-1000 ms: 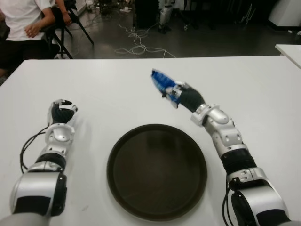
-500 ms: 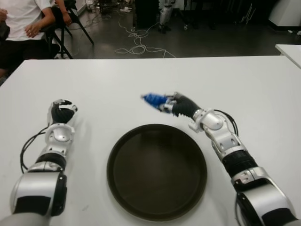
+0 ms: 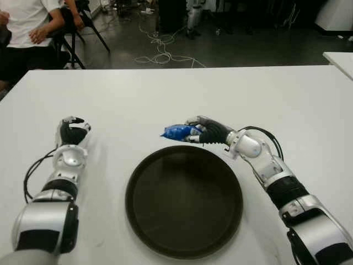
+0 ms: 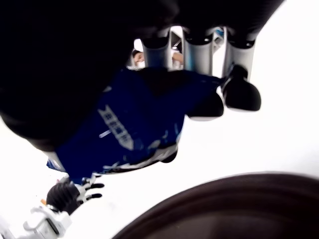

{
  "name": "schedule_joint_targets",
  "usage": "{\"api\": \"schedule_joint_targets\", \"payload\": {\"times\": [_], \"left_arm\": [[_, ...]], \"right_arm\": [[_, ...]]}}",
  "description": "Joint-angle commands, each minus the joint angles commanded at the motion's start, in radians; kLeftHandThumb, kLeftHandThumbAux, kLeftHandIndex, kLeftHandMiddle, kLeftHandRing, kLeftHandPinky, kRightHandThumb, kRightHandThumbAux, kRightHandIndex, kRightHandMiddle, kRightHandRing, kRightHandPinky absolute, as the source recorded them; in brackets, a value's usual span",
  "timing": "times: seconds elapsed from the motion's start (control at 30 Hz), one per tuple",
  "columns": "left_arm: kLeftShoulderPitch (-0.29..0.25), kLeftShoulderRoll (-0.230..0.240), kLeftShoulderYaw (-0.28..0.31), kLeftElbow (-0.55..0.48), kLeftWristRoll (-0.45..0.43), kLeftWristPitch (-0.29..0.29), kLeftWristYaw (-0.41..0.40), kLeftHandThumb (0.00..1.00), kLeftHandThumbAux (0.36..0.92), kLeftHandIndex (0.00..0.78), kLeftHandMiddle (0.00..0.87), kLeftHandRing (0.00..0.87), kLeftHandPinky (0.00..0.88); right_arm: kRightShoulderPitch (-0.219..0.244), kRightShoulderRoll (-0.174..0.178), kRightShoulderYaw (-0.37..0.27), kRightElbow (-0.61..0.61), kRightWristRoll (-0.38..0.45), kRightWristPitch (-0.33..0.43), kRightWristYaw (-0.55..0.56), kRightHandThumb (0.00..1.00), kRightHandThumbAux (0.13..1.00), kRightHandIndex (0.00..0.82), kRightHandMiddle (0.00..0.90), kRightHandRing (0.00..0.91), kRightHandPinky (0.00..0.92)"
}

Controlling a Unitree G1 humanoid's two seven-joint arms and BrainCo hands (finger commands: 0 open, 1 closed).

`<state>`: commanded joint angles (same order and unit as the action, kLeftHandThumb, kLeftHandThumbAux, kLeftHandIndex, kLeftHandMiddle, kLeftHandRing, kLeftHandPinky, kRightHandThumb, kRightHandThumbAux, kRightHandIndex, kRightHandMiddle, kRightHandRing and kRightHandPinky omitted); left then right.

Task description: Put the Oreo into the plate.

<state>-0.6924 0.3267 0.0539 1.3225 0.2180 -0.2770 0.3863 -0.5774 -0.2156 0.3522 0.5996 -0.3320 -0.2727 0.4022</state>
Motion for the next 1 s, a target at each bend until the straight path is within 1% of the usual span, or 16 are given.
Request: {"api": "schedule_joint_targets", "payload": {"times": [0.27, 0.43, 0.73, 0.83, 1.0], "left_arm": [[0.0, 0.001, -0.003, 0.0, 0.004, -0.002, 0.0, 0.678, 0.72, 0.399, 0.279, 0.324, 0.359], [0.0, 0.001, -0.005, 0.0, 0.006, -0.001, 0.001, 0.677, 0.719, 0.399, 0.279, 0.322, 0.357], [-0.001, -0.001, -0.003, 0.0, 0.005, -0.002, 0.006, 0.676, 0.72, 0.399, 0.297, 0.338, 0.364], [0.0, -0.001, -0.004, 0.0, 0.006, -0.003, 0.009, 0.677, 0.719, 0.399, 0.294, 0.331, 0.361], [0.001, -0.001, -0.002, -0.001, 0.004, -0.01, 0.011, 0.68, 0.718, 0.399, 0.279, 0.319, 0.355]], "right_arm": [[0.007, -0.007, 0.013, -0.022, -0.017, 0.026, 0.02, 0.709, 0.716, 0.441, 0.811, 0.815, 0.8], [0.019, -0.008, 0.014, -0.042, -0.005, 0.035, 0.047, 0.708, 0.716, 0.441, 0.813, 0.816, 0.803], [0.067, -0.026, 0.012, -0.138, 0.047, 0.04, 0.15, 0.711, 0.714, 0.441, 0.821, 0.825, 0.811], [0.087, -0.036, 0.008, -0.179, 0.063, 0.038, 0.173, 0.711, 0.714, 0.441, 0.829, 0.831, 0.818], [0.104, -0.046, 0.003, -0.222, 0.087, 0.021, 0.199, 0.711, 0.713, 0.441, 0.834, 0.835, 0.819]]}}
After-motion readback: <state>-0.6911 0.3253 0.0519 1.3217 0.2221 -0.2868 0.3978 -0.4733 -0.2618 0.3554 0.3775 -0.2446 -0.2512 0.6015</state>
